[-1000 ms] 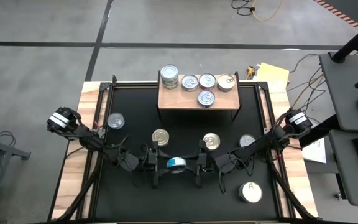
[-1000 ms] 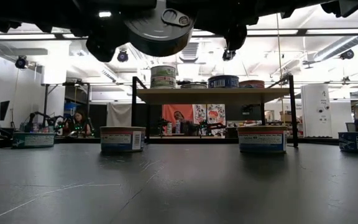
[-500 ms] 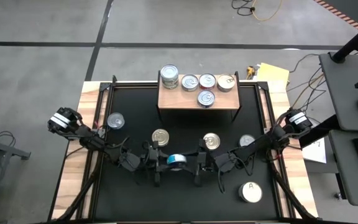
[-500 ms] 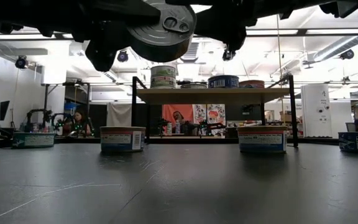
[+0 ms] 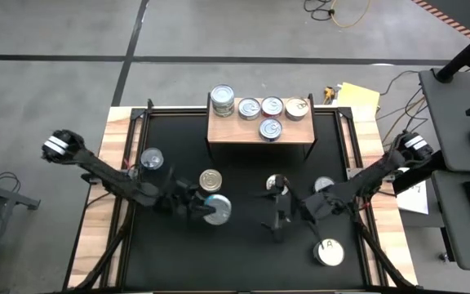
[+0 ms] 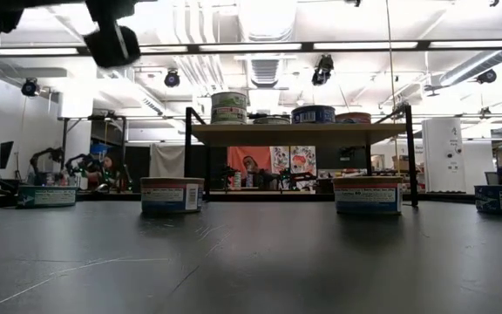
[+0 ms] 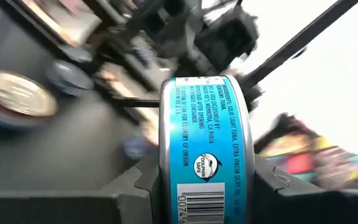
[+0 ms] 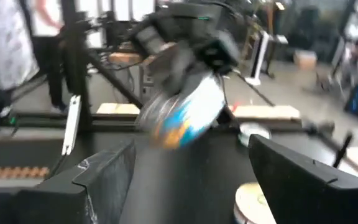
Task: Stack canned seafood by type on shelf
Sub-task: Put the yellow tuna can on the shelf
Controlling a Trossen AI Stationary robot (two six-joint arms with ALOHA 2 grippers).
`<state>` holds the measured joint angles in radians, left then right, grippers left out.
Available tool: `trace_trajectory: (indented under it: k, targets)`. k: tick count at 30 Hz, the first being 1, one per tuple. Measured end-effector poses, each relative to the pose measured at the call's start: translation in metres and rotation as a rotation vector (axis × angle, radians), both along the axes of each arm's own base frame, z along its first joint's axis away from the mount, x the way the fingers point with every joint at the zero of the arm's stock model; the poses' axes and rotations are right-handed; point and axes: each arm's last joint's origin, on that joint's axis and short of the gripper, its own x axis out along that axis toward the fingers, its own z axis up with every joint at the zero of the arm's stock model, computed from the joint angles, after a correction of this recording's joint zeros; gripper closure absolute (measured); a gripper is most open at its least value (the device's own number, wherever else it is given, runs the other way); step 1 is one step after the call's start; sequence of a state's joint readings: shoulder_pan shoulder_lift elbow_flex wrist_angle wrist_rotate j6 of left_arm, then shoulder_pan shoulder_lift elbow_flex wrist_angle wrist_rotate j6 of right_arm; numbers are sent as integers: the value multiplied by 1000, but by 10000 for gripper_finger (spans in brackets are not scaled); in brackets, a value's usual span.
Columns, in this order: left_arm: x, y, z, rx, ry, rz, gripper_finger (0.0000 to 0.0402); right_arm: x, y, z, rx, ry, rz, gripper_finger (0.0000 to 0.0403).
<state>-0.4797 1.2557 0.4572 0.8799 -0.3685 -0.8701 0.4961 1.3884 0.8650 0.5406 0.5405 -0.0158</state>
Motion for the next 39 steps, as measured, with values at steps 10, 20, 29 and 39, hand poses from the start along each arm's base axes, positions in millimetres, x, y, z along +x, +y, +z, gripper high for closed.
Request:
trace_trajectory:
  k: [10,20,29,39]
  targets:
    - [-20,12,12,-484,-3,-61,285,-9,37,-2,-792,-109,106,140]
    - [-14,10,0,-553,72,-48,285,8,48,-29,-1326,-142,27,136]
    - [-10,7,-8,-576,104,-34,285,28,46,-31,-1406,-86,-35,104]
    - [-5,6,-5,-583,92,-36,285,54,45,-32,-1461,64,-9,96]
